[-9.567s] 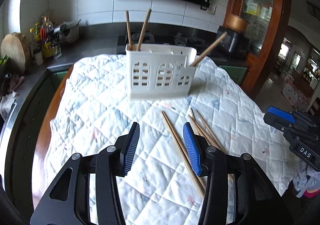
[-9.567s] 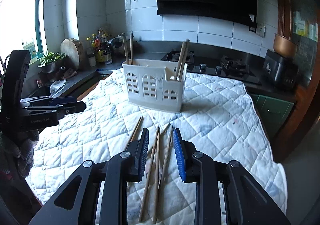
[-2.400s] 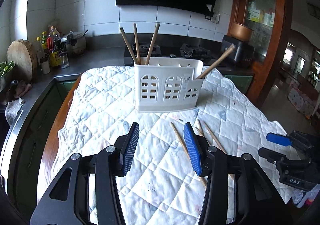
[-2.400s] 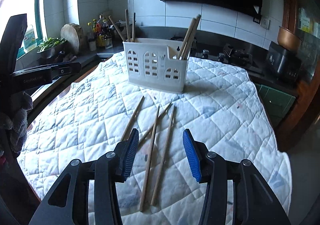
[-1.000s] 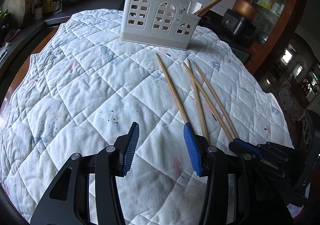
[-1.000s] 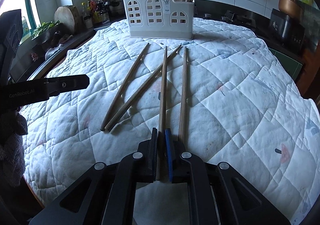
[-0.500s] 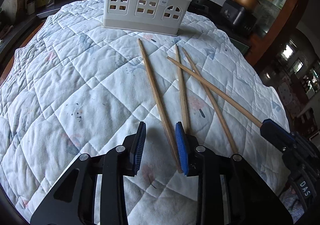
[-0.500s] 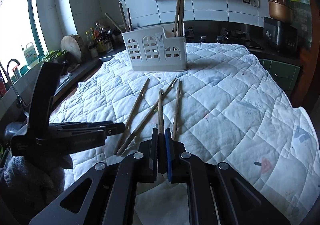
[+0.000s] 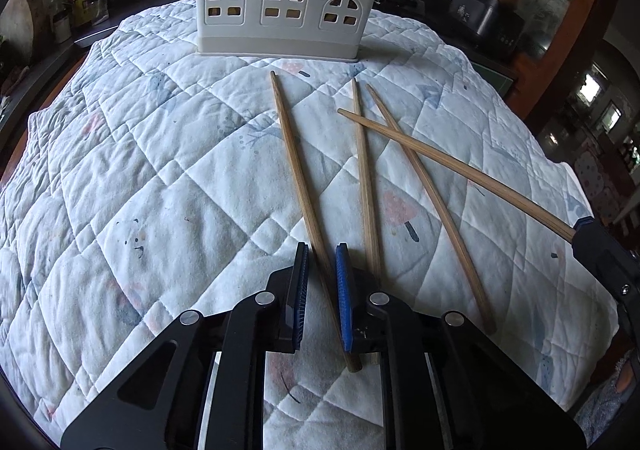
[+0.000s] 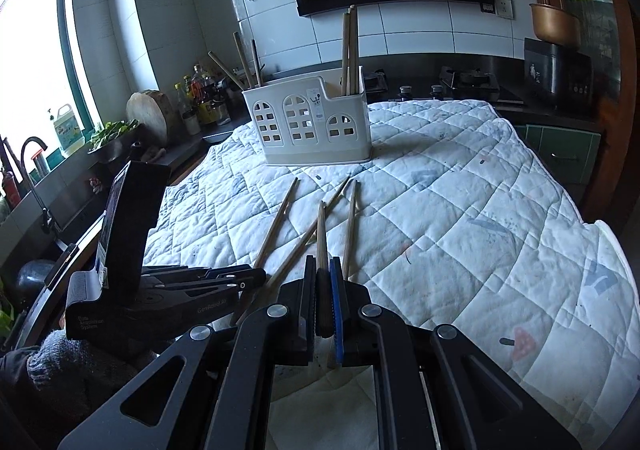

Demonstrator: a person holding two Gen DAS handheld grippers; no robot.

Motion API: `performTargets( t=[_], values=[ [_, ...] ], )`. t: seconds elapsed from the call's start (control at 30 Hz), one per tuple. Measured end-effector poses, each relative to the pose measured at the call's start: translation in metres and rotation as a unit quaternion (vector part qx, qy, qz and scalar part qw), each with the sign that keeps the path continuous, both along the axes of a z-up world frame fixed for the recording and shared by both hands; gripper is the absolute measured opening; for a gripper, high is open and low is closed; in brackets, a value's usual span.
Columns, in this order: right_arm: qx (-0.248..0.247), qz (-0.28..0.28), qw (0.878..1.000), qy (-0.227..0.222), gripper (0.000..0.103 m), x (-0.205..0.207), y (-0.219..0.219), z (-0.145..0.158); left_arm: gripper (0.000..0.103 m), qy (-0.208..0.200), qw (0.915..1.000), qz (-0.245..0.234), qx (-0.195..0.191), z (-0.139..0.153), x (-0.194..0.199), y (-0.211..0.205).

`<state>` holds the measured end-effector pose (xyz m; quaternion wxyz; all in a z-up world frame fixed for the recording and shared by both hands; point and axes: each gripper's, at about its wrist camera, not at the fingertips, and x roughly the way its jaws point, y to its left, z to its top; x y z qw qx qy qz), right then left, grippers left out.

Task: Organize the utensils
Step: 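Lift the left tool's chopstick over the holder while the right tool carries its chopstick there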

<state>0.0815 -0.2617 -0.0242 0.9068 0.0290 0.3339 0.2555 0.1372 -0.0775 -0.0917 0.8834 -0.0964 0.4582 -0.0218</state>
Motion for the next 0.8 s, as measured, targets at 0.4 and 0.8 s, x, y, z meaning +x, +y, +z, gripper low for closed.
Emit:
performTargets(
  t=[0.4,0.8],
  values=[
    [0.015,-0.006,1.000,-0.027,0.007,0.007,-0.004,0.029,0.005,-0.061,0.9982,0.000,0.002,0.036,-0.014,0.027],
    [0.000,0.015,0.999,-0.050,0.007,0.032,0.019,0.072,0.005,-0.124,0.9921,-0.020,0.002,0.079,-0.014,0.050]
  ],
)
